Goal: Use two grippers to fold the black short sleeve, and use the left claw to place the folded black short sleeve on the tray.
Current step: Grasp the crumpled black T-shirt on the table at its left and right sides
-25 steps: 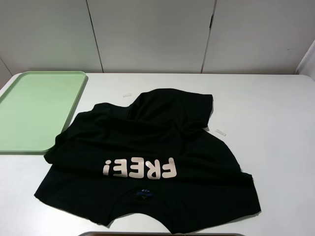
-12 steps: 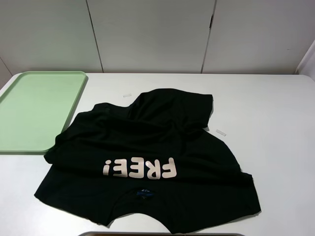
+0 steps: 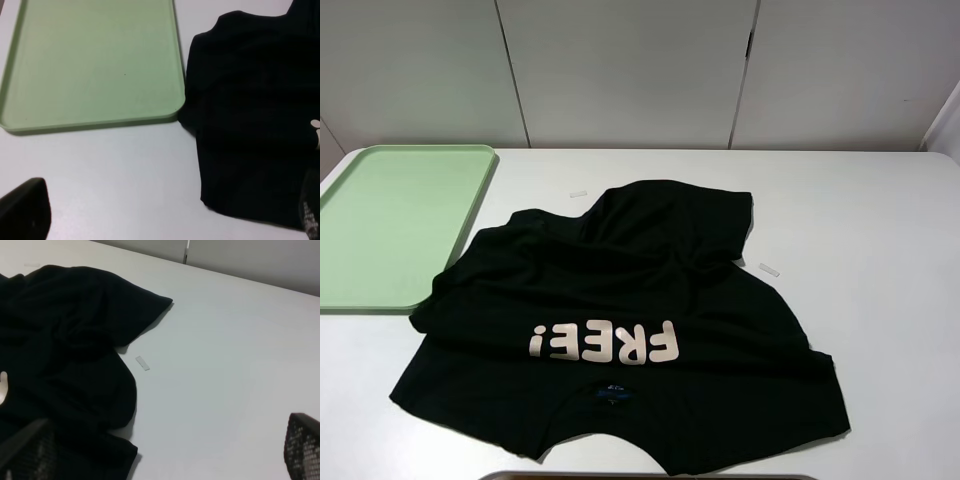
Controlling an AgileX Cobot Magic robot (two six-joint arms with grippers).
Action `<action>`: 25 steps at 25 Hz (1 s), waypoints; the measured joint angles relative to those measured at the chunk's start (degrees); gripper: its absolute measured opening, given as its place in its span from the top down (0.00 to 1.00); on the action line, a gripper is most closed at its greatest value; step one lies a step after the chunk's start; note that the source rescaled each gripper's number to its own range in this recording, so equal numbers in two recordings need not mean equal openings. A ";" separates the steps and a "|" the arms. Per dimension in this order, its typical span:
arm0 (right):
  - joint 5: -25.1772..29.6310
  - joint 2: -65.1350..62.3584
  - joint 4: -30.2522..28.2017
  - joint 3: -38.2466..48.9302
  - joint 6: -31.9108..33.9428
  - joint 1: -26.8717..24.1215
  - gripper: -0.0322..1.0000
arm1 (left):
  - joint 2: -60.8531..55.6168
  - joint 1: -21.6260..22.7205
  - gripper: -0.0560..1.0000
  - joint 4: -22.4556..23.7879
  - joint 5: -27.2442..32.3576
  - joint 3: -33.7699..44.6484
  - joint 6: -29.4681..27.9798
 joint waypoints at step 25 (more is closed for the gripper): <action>0.00 0.00 0.00 0.00 0.00 0.00 0.00 | 0.00 -3.39 0.00 0.07 0.00 0.00 0.00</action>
